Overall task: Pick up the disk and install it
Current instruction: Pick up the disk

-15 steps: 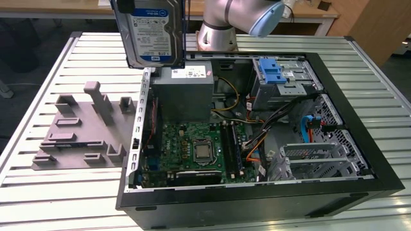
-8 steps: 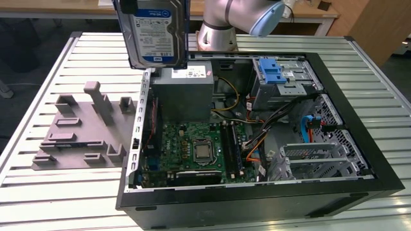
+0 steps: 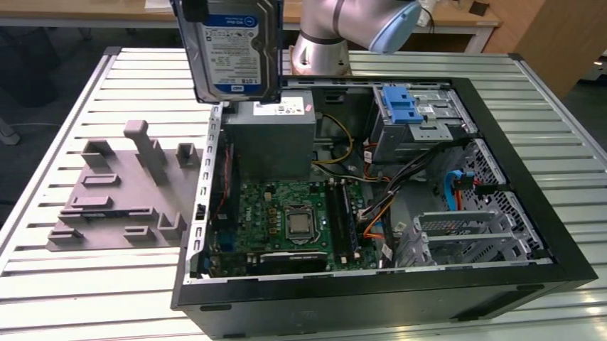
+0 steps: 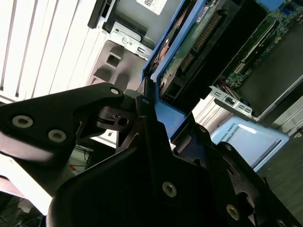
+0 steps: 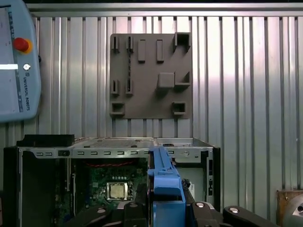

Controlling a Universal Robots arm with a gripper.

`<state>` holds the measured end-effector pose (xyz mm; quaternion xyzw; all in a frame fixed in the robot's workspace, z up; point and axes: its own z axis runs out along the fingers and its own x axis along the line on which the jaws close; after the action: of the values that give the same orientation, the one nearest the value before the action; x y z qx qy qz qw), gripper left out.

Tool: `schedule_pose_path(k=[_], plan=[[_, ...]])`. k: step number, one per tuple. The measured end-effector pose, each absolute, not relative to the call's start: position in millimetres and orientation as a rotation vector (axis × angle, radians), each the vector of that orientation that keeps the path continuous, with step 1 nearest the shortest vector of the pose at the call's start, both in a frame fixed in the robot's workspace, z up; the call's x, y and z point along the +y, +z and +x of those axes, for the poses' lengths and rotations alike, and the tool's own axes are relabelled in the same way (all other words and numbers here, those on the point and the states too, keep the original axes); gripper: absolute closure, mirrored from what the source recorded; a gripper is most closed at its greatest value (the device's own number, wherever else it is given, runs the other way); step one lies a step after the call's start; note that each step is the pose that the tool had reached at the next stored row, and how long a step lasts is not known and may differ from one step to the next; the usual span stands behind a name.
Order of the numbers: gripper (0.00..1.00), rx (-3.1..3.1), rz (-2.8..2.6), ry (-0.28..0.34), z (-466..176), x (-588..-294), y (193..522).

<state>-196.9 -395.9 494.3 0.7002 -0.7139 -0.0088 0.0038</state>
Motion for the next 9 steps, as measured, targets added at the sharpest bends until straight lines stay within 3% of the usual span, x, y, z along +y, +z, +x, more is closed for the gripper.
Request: schedule_pose_path(k=[9], plan=[[0.64,-2.237,2.194,-0.027,-186.3,-404.2,494.3]])
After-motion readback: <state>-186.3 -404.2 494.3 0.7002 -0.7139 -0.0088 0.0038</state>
